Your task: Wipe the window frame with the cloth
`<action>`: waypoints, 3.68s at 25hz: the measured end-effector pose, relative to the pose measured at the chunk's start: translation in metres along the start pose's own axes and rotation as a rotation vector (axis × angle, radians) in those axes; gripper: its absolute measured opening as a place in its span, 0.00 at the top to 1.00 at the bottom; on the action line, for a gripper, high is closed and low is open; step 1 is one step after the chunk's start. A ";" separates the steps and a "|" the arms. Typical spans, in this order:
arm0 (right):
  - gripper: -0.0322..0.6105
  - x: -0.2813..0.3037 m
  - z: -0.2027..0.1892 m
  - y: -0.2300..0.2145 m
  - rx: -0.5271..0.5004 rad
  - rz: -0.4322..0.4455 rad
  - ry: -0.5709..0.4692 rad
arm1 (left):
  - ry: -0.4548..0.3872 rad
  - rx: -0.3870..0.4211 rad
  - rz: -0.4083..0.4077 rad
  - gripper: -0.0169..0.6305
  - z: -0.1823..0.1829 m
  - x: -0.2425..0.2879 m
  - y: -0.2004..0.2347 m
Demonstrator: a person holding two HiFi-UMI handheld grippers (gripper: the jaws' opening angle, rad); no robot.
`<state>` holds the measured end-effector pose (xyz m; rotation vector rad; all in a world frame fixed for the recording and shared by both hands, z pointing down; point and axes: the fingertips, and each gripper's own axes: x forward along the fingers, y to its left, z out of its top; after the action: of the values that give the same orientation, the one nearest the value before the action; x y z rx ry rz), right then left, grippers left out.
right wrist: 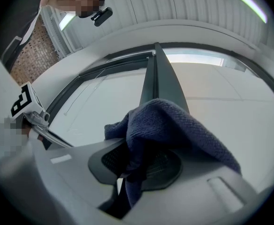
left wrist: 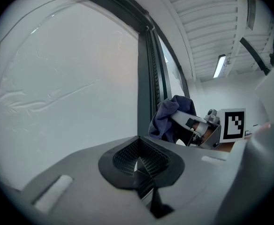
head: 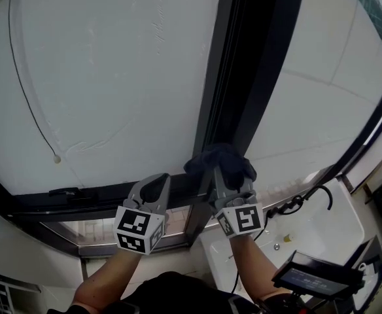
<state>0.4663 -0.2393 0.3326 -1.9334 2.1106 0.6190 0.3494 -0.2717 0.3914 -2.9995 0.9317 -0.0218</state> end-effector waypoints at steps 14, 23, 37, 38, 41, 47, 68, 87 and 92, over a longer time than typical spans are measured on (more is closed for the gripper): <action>0.84 -0.028 -0.075 0.013 0.074 0.024 0.189 | 0.075 0.031 -0.004 0.98 -0.041 -0.002 0.002; 0.84 -0.042 -0.115 0.020 0.053 0.052 0.297 | 0.159 -0.012 -0.006 0.98 -0.084 0.001 0.005; 0.84 -0.065 -0.166 0.032 0.122 0.057 0.457 | 0.198 -0.023 -0.026 0.98 -0.118 0.001 -0.002; 0.84 -0.066 -0.170 0.032 0.120 0.058 0.466 | 0.203 -0.028 -0.024 0.98 -0.122 0.001 -0.001; 0.84 -0.070 -0.180 0.033 0.119 0.063 0.495 | 0.211 -0.040 -0.016 0.98 -0.129 -0.001 0.001; 0.84 -0.075 -0.196 0.035 0.146 0.066 0.528 | 0.228 -0.053 -0.006 0.98 -0.141 -0.005 0.001; 0.84 -0.102 -0.202 0.049 0.127 0.096 0.630 | 0.225 -0.044 -0.003 0.98 -0.141 -0.014 -0.007; 0.84 -0.109 -0.197 0.042 0.141 0.132 0.608 | 0.282 -0.042 0.048 0.98 -0.155 -0.030 -0.006; 0.84 -0.092 -0.206 0.041 0.099 0.213 0.619 | 0.300 -0.036 0.099 0.98 -0.158 -0.032 -0.005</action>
<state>0.4618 -0.2452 0.5618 -2.0414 2.6629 -0.0834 0.3233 -0.2490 0.5485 -3.0315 1.1121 -0.4717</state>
